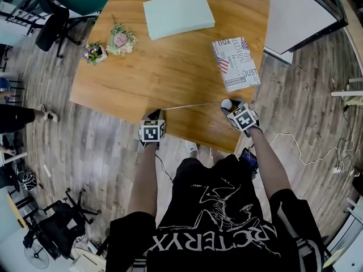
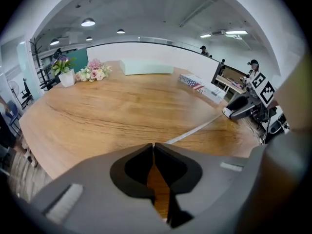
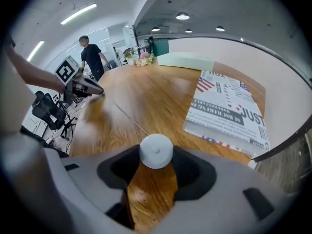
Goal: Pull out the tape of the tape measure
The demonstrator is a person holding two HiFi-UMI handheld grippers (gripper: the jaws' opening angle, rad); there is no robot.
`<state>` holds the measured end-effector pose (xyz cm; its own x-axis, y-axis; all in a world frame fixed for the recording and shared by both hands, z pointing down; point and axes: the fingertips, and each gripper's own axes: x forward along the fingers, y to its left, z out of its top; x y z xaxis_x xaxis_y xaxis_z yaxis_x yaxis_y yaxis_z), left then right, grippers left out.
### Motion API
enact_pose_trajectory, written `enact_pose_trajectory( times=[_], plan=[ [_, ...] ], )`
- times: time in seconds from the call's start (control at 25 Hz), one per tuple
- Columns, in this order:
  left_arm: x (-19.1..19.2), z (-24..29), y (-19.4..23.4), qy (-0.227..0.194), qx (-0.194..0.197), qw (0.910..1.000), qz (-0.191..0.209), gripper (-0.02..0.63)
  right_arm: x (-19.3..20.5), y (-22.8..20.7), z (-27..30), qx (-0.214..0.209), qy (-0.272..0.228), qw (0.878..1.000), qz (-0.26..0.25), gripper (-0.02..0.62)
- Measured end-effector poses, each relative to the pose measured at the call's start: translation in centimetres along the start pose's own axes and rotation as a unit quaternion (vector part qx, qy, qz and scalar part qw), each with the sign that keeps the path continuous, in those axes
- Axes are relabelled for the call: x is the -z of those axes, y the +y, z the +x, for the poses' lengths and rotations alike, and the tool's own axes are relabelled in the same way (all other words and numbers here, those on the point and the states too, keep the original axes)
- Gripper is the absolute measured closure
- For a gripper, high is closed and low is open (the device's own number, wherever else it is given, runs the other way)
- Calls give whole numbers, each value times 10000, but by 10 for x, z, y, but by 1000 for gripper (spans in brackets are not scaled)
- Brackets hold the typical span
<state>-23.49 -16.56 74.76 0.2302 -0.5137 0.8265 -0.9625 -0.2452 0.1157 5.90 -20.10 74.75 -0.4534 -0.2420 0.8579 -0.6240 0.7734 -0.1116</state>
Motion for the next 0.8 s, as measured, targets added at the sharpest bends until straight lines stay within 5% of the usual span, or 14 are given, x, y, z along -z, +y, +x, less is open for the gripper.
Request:
enact_pose_trajectory(
  times=[0.28, 0.52, 0.68, 0.8],
  plan=[
    [1, -5, 7, -217, 26, 9983, -537, 503, -1, 1, -5, -225, -18, 9993, 300, 336],
    [-2, -42, 34, -665, -328, 9948, -704, 503, 11, -43, -46, 464, -346, 9952, 795, 321],
    [-37, -107, 45, -1485, -620, 9859, -462, 582, -10, -67, -130, 1039, -1293, 9803, 1068, 352],
    [-86, -169, 25, -2322, -612, 9707, -114, 595, -50, -58, -205, 1217, -2326, 9603, 944, 427]
  ],
)
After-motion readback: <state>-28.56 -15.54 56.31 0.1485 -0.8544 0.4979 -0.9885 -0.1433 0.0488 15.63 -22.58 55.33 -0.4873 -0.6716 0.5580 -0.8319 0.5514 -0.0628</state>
